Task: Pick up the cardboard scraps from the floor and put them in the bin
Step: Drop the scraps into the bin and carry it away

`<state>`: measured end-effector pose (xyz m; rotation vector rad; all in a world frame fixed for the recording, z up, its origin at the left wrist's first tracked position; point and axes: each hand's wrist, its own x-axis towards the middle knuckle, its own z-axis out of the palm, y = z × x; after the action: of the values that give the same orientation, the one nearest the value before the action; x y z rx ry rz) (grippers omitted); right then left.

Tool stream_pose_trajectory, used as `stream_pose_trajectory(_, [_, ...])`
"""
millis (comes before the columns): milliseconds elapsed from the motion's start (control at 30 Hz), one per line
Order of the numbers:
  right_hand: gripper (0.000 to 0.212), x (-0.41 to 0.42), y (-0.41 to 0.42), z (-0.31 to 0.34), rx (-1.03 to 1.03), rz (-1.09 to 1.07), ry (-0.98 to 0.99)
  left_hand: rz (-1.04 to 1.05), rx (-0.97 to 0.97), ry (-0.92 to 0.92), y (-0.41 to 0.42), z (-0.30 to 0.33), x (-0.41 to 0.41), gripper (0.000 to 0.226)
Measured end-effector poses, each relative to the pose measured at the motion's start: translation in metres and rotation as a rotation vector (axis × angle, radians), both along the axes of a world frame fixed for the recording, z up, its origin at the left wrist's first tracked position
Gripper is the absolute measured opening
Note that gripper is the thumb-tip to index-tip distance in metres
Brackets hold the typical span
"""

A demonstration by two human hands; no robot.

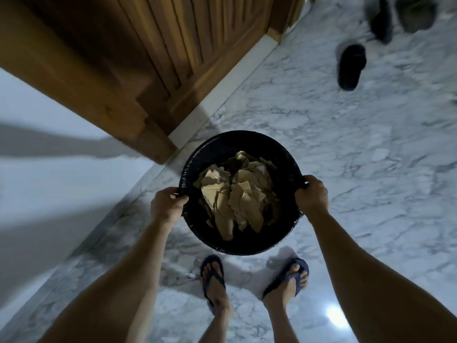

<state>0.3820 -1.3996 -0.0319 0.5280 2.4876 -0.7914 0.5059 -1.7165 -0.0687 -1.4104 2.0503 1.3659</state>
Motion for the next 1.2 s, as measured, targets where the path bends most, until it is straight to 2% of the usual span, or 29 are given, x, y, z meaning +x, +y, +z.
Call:
stream_pose_trajectory(67, [0.046,-0.002,0.038,0.016,0.002,-0.07,0.006,-0.062,0.042,0.04,0.015,-0.01,-0.021,0.013])
stream_pose_trajectory(200, [0.047,0.003,0.123,0.052,-0.002,-0.22,0.026,-0.241,0.06,0.084,0.094,0.049,-0.083,0.02])
stream_pose_trajectory(333, [0.044,0.006,0.218,0.094,-0.005,-0.373,0.051,-0.355,0.124,0.134,0.193,0.125,-0.133,0.013])
stream_pose_trajectory(433, [0.046,0.006,0.293,0.13,-0.027,-0.485,0.074,-0.444,0.174,0.154,0.275,0.177,-0.162,0.037])
stream_pose_trajectory(500, [0.045,0.007,0.343,0.156,-0.044,-0.553,0.092,-0.512,0.177,0.139,0.326,0.203,-0.178,0.033])
stream_pose_trajectory(600, [0.043,0.013,0.414,0.193,-0.034,-0.622,0.11,-0.639,0.167,0.141,0.397,0.237,-0.203,0.009])
stream_pose_trajectory(800, [0.04,0.02,0.551,0.257,0.007,-0.782,0.166,-0.835,0.145,0.157,0.555,0.294,-0.251,0.011])
stream_pose_trajectory(867, [0.038,0.023,0.595,0.271,0.028,-0.848,0.173,-0.891,0.143,0.158,0.61,0.306,-0.269,0.017])
stream_pose_trajectory(933, [0.034,0.023,0.638,0.281,0.042,-0.916,0.175,-0.969,0.14,0.171,0.666,0.309,-0.292,0.006])
stream_pose_trajectory(1000, [0.03,0.022,0.681,0.286,0.059,-0.993,0.161,-1.032,0.141,0.181,0.723,0.307,-0.317,0.009])
stream_pose_trajectory(1200, [0.024,0.011,0.819,0.273,0.068,-1.156,0.128,-1.264,0.055,0.215,0.906,0.301,-0.372,0.007])
